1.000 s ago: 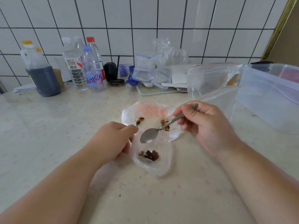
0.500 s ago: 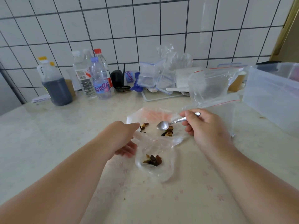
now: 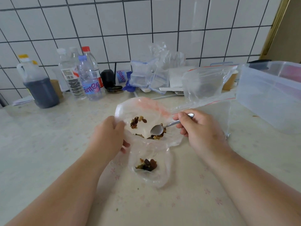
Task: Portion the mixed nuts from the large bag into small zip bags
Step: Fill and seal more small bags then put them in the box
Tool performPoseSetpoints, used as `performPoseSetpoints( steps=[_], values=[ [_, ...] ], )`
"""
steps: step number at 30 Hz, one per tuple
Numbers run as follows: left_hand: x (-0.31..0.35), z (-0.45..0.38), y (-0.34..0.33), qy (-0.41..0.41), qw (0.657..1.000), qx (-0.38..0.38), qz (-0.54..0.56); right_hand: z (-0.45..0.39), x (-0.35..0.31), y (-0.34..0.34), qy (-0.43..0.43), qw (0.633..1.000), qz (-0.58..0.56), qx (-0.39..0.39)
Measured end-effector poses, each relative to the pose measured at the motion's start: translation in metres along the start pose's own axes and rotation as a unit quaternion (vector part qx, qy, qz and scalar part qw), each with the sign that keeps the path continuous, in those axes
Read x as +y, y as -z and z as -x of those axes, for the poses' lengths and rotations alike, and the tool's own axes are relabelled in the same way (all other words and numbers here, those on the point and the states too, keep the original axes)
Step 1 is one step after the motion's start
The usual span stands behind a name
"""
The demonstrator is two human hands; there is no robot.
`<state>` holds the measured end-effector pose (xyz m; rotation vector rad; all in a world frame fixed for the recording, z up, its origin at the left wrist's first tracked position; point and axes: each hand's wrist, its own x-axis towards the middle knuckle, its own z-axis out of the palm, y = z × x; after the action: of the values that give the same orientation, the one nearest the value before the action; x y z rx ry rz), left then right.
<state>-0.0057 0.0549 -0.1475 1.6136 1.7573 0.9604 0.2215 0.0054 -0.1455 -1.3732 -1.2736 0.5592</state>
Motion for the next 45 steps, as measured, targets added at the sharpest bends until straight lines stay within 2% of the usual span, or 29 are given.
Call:
performPoseSetpoints(
  steps=[6, 8, 13, 19, 23, 26, 29, 33, 36, 39, 41, 45],
  values=[
    [-0.002, -0.004, 0.001, -0.029, 0.996, 0.037, 0.077, 0.004, 0.000, -0.003, 0.033, 0.999, -0.005, -0.033],
    [0.001, -0.003, 0.000, -0.021, 0.995, 0.022, 0.097, 0.005, 0.000, -0.004, 0.046, 0.997, -0.006, -0.055],
    [0.006, 0.003, -0.001, 0.044, 0.996, -0.058, 0.046, 0.009, 0.001, -0.005, 0.079, 0.993, 0.003, -0.090],
    [0.002, 0.001, -0.002, 0.029, 0.999, -0.028, -0.015, 0.006, -0.006, 0.003, 0.112, 0.994, 0.013, 0.010],
    [-0.001, -0.007, -0.001, 0.033, 0.999, -0.023, 0.028, 0.007, -0.008, 0.006, 0.106, 0.993, 0.035, 0.030],
    [-0.003, -0.013, 0.001, 0.016, 0.997, -0.005, 0.071, 0.010, -0.011, 0.006, 0.122, 0.992, 0.021, 0.015],
    [-0.005, -0.015, 0.001, 0.034, 0.996, 0.000, 0.085, 0.014, -0.011, 0.005, 0.173, 0.985, 0.021, -0.023],
    [-0.005, -0.011, 0.001, 0.070, 0.996, -0.044, 0.021, 0.016, -0.009, 0.002, 0.212, 0.973, 0.030, -0.085],
    [-0.008, -0.009, -0.004, 0.066, 0.995, -0.078, -0.018, 0.016, -0.008, 0.002, 0.229, 0.967, 0.030, -0.109],
    [-0.012, -0.010, -0.007, 0.029, 0.994, -0.051, -0.088, 0.016, -0.008, 0.002, 0.222, 0.970, 0.030, -0.097],
    [-0.013, -0.013, -0.008, 0.009, 0.996, -0.030, -0.079, 0.015, -0.007, 0.002, 0.185, 0.981, 0.008, -0.063],
    [-0.013, -0.010, -0.009, -0.021, 0.998, -0.033, -0.050, 0.011, -0.004, 0.003, 0.125, 0.992, 0.001, 0.003]
  ],
)
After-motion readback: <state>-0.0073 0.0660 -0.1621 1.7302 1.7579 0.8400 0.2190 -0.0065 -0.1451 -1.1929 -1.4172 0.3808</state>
